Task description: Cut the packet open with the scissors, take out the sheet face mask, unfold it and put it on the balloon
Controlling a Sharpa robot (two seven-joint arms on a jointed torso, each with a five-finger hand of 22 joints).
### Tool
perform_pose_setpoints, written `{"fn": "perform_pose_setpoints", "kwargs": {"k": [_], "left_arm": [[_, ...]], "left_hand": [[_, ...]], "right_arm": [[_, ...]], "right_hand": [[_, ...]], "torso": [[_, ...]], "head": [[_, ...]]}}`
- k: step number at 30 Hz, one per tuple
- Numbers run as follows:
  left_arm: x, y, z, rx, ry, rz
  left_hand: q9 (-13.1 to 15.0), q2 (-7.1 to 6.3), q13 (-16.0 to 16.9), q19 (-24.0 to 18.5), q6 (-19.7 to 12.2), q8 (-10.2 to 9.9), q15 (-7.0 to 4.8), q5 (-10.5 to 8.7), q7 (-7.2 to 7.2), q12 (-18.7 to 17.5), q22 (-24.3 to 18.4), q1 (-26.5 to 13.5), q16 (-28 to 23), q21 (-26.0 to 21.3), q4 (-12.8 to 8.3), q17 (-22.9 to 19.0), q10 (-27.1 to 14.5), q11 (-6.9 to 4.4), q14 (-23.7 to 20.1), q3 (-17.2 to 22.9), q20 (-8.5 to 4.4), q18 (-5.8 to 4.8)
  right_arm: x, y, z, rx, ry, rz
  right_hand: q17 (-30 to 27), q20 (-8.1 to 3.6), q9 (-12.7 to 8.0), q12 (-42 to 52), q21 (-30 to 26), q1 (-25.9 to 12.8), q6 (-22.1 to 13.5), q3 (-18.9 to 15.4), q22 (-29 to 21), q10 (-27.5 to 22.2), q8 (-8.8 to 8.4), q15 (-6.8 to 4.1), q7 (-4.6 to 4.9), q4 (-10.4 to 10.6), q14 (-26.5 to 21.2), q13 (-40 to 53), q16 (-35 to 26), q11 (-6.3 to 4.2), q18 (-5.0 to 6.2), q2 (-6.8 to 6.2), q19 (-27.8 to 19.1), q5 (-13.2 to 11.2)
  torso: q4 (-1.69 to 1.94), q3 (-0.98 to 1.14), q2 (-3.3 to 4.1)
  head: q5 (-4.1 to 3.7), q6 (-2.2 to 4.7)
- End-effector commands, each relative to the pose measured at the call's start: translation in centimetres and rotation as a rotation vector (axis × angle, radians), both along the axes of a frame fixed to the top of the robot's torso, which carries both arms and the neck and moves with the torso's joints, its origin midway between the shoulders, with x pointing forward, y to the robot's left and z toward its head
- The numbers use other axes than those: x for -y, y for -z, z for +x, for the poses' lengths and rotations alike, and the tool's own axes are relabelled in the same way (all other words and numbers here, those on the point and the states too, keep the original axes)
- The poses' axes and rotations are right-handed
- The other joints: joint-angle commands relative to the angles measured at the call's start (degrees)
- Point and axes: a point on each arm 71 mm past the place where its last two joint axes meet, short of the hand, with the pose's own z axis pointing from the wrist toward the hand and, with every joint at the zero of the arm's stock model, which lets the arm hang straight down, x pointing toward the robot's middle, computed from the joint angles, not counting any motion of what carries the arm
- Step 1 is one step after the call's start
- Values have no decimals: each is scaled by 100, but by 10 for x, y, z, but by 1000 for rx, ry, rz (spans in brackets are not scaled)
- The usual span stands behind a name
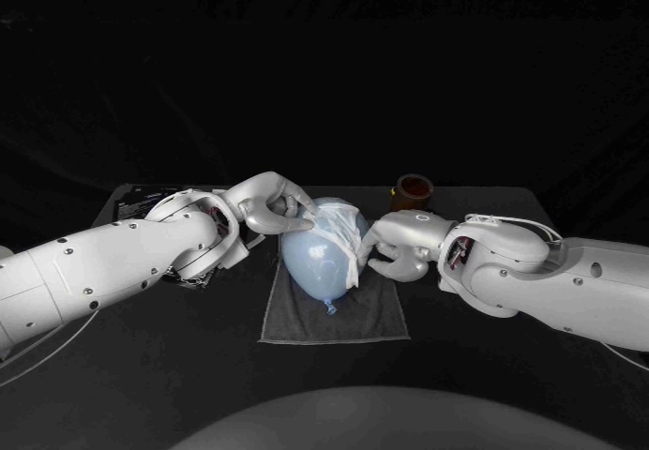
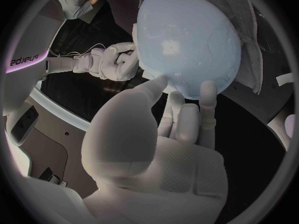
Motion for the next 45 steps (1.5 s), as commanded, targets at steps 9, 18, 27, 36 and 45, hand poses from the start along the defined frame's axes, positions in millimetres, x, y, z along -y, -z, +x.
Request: {"fn": "perform_pose_setpoints", "kwargs": {"k": [9,18,27,36,45], "left_arm": [[1,-1,-3,4,-1,-35],[-6,-10,-6,1,-41,-201],[-22,-21,-14,-79,-65,-364],[-36,-31,-24,-126,-73,-430],[-38,-34,-35,-162,-65,-412]], "left_hand": [[-9,12,-401,-177,24,-26,12,-8,40,-232,-276,-16,-37,-130,67,-332,-294,-12,-123,28,5,99],[-59,-27,-866,-554,-9,-31,73,0,91,-897,-656,-10,-764,-580,170,-2382,-434,53,-1325,146,60,126],[-128,-104,-1772,-579,-116,-36,191,-8,192,-2124,-1062,0,-1708,-1159,242,-3526,-563,207,-1920,201,174,130],[-108,-50,-1816,-407,-168,65,134,-5,167,-2058,-1013,268,-1645,-1025,-5,-3479,-314,147,-1808,240,116,140],[324,61,-1436,-187,-651,1010,176,-9,280,-1301,-753,126,-761,-535,-184,-1675,-189,222,-760,157,97,123]], "right_arm": [[-6,-9,0,57,4,123],[-7,-11,1,58,14,153],[-12,-12,0,55,20,188],[-21,-12,1,52,16,207],[-27,-11,2,50,20,221]], "right_hand": [[1510,17,-16,29,30,-115,-119,-78,907,589,-76,-2,-8,-6,629,1507,20,-3,16,53,-14,-170],[1510,17,-18,29,22,-123,-139,-82,904,589,-91,-6,-6,-2,629,1507,20,-3,18,72,-17,-198],[1510,19,-13,29,28,-156,-135,-109,905,589,-93,-4,7,17,629,1507,20,6,15,84,-13,-238],[1510,21,-11,29,-5,-167,-138,-120,895,589,-96,-1,13,22,629,1507,20,10,22,86,-28,-260],[1510,25,-10,29,-8,-182,-146,-134,894,589,-103,7,21,31,629,1507,20,15,22,92,-29,-285]], "torso": [[5,0,1],[4,-8,7],[9,-2,0],[12,-5,-2],[10,-7,-2]], "head": [[-17,0],[-30,0],[-53,0],[-46,0],[-33,0]]}}
